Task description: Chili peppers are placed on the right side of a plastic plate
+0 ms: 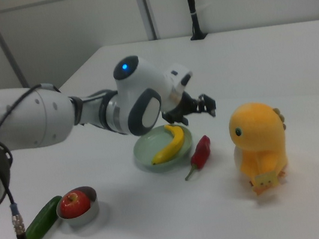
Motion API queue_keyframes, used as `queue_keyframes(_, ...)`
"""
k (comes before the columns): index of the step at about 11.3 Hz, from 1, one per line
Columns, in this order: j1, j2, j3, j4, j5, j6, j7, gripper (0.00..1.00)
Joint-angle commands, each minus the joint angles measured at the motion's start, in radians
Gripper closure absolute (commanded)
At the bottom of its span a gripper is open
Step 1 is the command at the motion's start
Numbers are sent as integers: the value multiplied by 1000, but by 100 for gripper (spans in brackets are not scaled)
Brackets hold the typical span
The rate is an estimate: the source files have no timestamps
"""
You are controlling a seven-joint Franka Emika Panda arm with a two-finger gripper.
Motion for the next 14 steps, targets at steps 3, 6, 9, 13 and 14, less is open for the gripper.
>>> queue_keyframes(3,25,-221,4,-25,4,-172,57,0)
queue_keyframes(6,61,-396,-3,-25,5,-472,129,0)
queue_keyframes(9,150,-517,-3,-27,4,-759,343,0)
queue_keyframes(13,224,-605,-22,-31,77,-1043,464,0)
queue_keyframes(14,255,-611,-28,-36,79,-1071,455,0)
